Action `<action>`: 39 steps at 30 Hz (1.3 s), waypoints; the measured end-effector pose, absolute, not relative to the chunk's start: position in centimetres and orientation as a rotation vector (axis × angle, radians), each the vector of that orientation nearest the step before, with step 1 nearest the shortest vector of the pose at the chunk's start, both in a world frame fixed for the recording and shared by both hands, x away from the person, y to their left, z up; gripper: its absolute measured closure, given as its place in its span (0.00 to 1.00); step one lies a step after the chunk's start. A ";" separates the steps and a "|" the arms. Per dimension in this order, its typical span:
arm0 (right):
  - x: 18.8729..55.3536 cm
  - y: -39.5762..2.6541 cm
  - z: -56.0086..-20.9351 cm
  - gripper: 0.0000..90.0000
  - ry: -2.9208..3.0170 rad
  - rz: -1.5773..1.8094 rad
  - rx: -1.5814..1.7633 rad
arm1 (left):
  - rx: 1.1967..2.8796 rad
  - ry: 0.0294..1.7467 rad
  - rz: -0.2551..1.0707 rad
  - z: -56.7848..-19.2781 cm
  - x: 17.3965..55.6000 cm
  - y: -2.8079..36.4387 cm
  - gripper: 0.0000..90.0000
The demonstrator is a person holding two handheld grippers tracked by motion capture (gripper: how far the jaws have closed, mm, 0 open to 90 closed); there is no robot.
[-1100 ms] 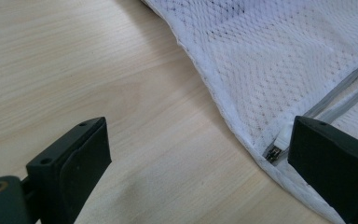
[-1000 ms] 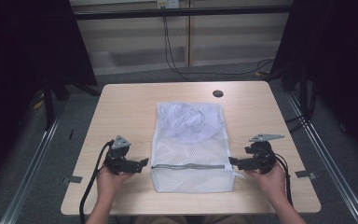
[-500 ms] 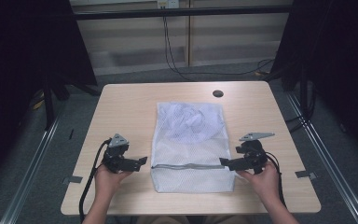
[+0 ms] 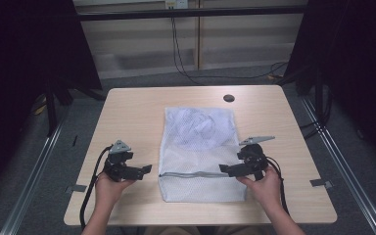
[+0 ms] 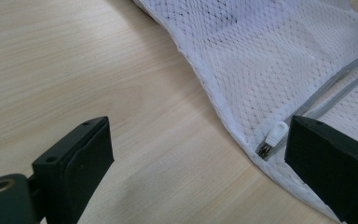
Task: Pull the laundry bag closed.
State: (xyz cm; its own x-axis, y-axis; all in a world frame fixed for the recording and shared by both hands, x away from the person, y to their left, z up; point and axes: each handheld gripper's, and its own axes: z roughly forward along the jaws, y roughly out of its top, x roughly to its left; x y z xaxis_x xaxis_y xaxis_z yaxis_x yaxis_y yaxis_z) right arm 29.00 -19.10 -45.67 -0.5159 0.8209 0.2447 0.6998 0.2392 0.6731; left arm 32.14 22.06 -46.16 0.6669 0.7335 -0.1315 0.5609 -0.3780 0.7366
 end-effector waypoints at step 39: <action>30.2 -11.3 -45.6 0.14 2.463 1.140 1.377 | 2.074 0.999 0.252 -45.7 32.2 23.3 0.09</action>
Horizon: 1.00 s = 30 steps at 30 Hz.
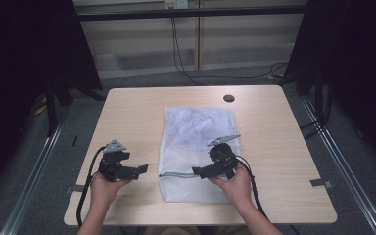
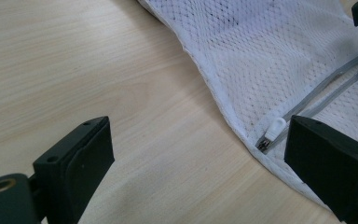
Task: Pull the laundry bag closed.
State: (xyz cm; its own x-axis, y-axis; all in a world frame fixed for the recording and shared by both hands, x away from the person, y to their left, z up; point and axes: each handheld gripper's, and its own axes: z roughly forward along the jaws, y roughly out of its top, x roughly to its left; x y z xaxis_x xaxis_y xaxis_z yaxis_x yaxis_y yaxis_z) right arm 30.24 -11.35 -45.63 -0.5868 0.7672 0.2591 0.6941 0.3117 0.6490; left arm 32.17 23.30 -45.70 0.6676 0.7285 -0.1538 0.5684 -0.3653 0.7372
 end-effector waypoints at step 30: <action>31.1 -7.5 -45.3 0.19 2.515 1.179 1.341 | 2.067 0.999 0.256 -45.3 31.2 23.7 0.09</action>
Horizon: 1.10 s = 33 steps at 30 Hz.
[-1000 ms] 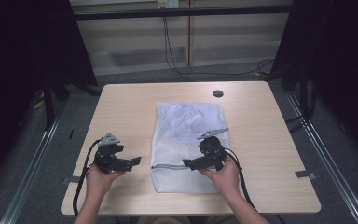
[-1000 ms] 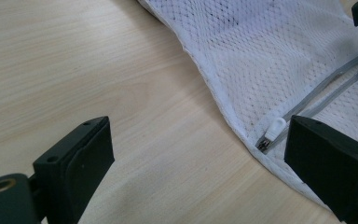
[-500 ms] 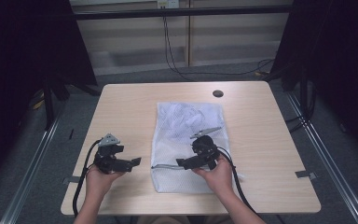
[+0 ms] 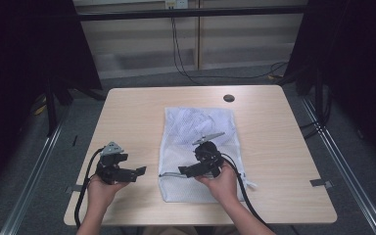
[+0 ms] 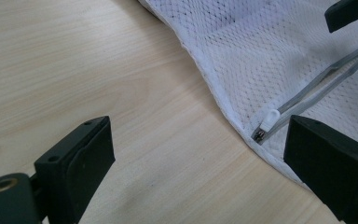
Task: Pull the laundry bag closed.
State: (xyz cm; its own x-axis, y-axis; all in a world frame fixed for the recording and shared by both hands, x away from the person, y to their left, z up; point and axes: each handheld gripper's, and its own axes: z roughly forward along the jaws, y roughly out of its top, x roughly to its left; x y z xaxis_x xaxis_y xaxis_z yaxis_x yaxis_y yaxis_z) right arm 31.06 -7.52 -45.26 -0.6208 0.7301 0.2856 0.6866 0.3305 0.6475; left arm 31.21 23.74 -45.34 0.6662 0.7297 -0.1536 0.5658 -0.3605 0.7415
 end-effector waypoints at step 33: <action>32.0 -3.6 -46.1 0.42 2.637 1.247 1.349 | 2.040 1.038 0.270 -45.4 30.0 25.3 0.09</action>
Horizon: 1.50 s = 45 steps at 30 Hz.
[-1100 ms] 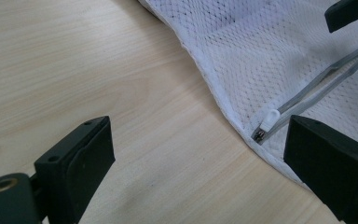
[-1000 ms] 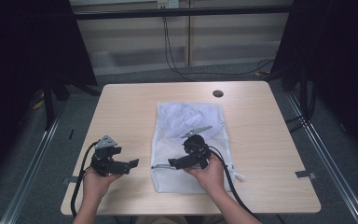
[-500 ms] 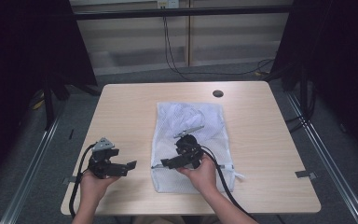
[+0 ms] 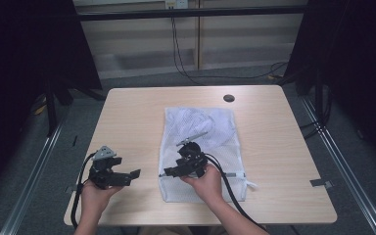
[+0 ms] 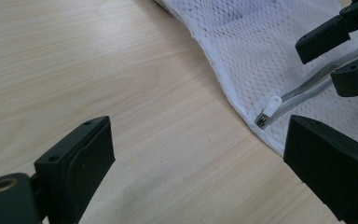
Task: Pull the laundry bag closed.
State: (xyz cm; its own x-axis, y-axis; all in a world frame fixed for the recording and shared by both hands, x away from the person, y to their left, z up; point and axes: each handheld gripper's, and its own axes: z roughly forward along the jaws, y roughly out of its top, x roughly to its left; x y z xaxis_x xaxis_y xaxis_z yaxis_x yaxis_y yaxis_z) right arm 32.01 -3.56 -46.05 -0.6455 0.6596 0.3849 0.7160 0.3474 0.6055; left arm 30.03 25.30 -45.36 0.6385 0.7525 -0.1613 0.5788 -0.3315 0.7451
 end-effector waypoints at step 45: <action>33.5 -1.0 -47.9 0.77 -2.399 -1.054 -1.327 | 2.049 1.054 0.269 -45.6 30.3 25.4 0.10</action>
State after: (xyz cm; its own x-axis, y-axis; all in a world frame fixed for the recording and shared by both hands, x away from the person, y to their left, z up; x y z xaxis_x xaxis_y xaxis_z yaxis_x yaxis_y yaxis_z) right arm 33.49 -0.98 -47.86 -0.5749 0.6576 0.4868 0.8034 0.3409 0.4882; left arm 30.33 25.42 -45.63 0.6303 0.7595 -0.1607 0.5898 -0.3340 0.7352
